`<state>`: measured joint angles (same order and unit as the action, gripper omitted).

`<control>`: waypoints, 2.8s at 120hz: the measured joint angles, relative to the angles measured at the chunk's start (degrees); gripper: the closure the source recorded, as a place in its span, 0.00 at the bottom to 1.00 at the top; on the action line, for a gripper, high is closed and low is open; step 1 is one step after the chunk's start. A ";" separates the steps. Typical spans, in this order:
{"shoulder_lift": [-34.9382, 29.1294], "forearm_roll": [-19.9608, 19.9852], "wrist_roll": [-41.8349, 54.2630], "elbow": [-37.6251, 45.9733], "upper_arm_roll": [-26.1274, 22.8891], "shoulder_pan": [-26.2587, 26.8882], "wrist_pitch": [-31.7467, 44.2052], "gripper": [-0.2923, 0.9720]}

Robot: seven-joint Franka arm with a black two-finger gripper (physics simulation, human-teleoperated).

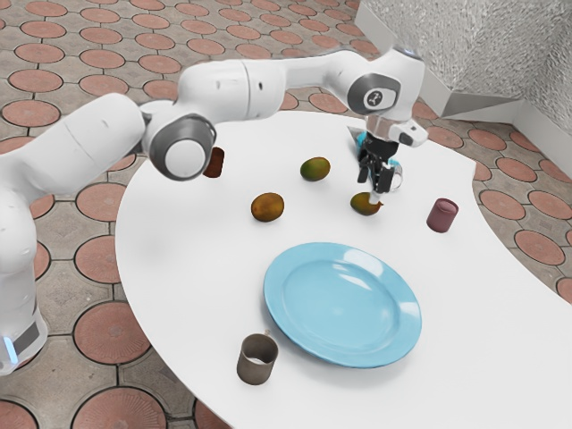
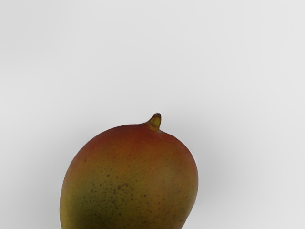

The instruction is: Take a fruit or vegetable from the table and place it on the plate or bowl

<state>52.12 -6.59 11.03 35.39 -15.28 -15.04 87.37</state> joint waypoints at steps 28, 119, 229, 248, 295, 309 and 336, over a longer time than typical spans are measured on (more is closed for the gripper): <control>1.79 -0.01 0.52 0.02 0.22 -0.51 2.35 0.23; 1.39 -1.12 1.45 1.80 -0.82 -0.28 8.63 0.23; -1.18 -0.55 1.63 9.25 -0.79 -2.02 11.31 0.23; -1.17 -0.23 1.65 9.60 -0.79 -2.02 11.37 0.23; -1.19 -0.08 1.34 10.80 -0.79 -2.01 12.11 0.47; -1.18 -0.23 1.18 11.19 -0.74 -2.09 12.32 0.50; -2.30 -0.44 1.15 11.39 -0.80 -3.57 12.48 0.51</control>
<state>49.82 -7.03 12.18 46.78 -16.08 -18.61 99.85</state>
